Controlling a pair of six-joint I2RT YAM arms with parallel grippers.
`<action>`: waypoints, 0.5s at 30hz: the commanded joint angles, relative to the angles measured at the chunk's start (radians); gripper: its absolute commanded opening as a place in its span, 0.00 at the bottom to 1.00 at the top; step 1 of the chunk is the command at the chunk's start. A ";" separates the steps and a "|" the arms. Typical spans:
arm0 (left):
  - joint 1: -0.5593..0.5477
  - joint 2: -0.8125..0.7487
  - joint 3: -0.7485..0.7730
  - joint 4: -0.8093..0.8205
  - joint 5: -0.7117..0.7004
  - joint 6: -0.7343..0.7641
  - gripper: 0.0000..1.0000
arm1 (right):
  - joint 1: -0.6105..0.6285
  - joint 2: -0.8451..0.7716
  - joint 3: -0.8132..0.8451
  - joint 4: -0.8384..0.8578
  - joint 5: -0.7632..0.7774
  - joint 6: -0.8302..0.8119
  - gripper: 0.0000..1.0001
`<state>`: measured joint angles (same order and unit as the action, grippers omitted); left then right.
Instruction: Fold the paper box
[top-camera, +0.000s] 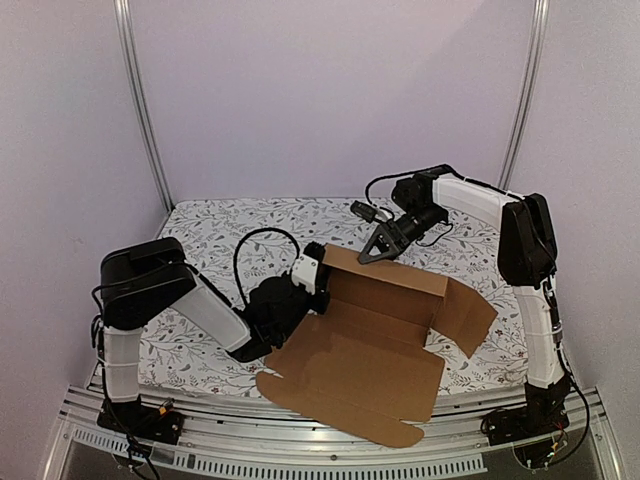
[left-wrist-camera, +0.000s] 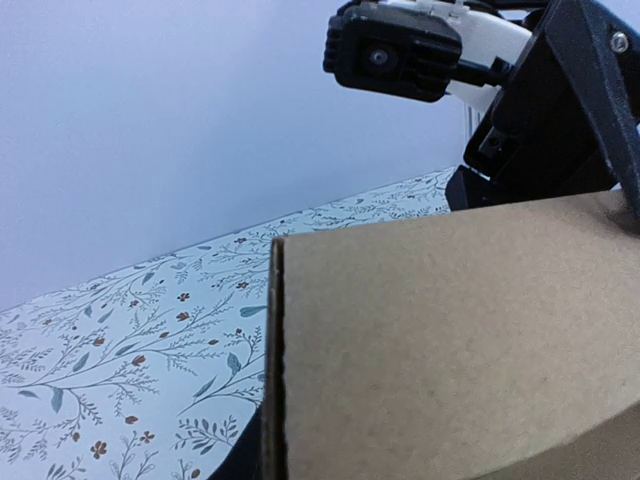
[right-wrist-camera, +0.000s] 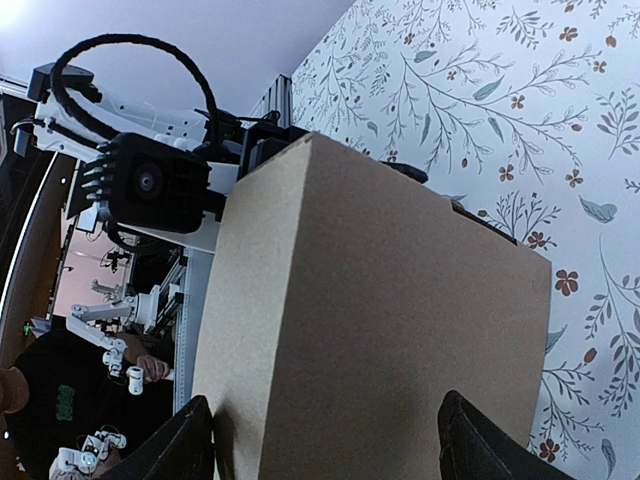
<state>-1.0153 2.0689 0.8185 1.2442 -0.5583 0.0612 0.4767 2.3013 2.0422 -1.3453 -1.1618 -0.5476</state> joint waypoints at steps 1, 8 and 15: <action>0.015 0.027 0.023 -0.036 -0.004 0.004 0.23 | -0.001 -0.011 -0.001 -0.348 0.014 -0.024 0.75; 0.015 0.051 0.052 -0.045 -0.006 0.014 0.22 | -0.001 -0.012 0.000 -0.352 0.007 -0.029 0.75; 0.015 0.040 0.010 -0.026 -0.009 0.005 0.21 | -0.001 -0.007 -0.001 -0.357 0.005 -0.039 0.75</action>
<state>-1.0149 2.0987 0.8536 1.2175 -0.5613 0.0631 0.4767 2.3016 2.0422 -1.3457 -1.1656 -0.5659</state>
